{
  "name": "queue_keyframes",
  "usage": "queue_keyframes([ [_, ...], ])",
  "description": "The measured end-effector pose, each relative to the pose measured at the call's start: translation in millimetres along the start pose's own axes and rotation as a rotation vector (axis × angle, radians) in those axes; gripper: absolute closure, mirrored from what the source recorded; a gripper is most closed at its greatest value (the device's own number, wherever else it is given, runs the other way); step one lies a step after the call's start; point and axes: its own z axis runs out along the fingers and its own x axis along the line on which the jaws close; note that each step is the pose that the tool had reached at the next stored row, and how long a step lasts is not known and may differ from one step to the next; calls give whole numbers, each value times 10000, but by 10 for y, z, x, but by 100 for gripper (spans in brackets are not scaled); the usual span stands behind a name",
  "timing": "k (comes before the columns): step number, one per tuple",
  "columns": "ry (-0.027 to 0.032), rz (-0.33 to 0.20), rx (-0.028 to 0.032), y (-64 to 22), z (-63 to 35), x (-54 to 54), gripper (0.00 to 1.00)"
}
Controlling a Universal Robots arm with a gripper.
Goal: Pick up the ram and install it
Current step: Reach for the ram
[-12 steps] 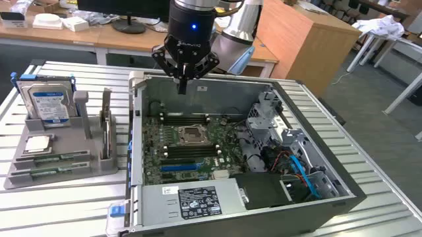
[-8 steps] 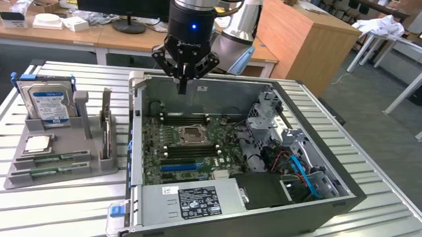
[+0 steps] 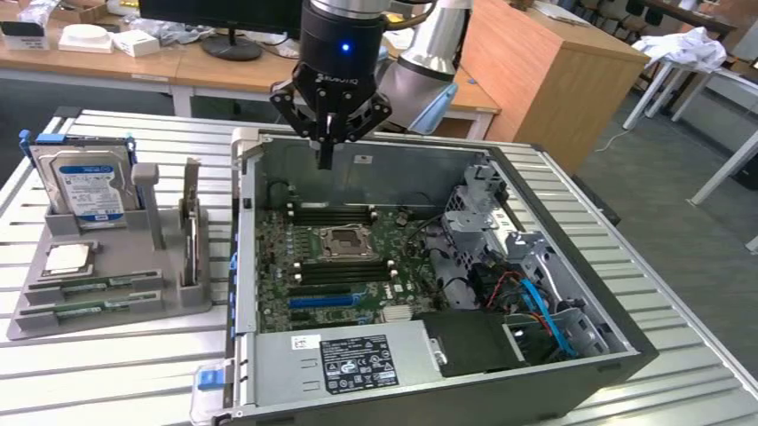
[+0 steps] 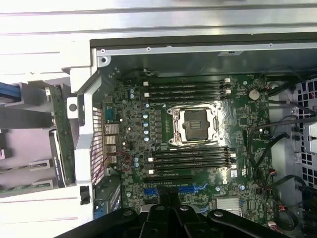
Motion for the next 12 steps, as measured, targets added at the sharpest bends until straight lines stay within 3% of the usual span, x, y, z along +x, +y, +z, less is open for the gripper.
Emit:
queue_keyframes([
  [12, -1, -1, -1, -8, -2, 104, 90],
])
